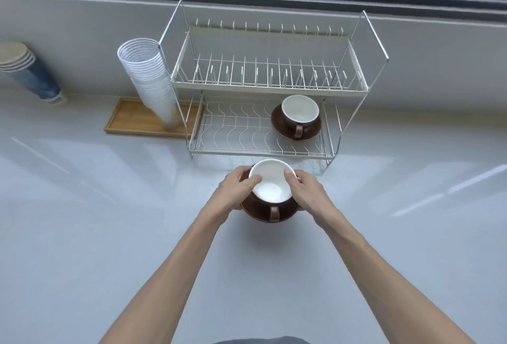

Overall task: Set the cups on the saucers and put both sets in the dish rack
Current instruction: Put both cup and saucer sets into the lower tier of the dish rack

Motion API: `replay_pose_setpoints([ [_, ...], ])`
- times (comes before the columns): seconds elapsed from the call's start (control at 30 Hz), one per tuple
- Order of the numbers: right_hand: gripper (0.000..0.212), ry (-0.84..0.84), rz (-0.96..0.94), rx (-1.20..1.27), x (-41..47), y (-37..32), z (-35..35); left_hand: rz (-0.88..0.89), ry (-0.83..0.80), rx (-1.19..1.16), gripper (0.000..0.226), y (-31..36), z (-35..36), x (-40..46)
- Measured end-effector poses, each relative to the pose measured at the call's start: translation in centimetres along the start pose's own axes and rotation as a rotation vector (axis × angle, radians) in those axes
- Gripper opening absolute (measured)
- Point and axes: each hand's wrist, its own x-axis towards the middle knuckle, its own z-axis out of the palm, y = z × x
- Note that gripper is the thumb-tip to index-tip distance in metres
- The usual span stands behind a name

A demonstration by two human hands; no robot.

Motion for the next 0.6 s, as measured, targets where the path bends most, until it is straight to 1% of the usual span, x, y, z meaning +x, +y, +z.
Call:
replay_pose_setpoints([
  [0.17, 0.041, -0.057, -0.018, 0.008, 3.2, -4.2, 0.4, 0.02, 0.041, -0.017, 0.031, 2.3, -2.8, 2.2],
  [0.3, 0.042, -0.077, -0.022, -0.002, 6.0, -6.9, 1.0, 0.011, 0.061, 0.024, 0.03, 4.4, -4.9, 4.5],
  [0.37, 0.041, -0.078, -0.025, -0.012, 7.4, -7.9, 1.4, 0.002, 0.074, 0.036, 0.034, 5.3, -5.8, 5.8],
  [0.6, 0.047, -0.101, 0.004, -0.008, 12.1, -10.6, 2.7, -0.048, 0.071, 0.028, 0.03, 7.4, -8.3, 10.3],
])
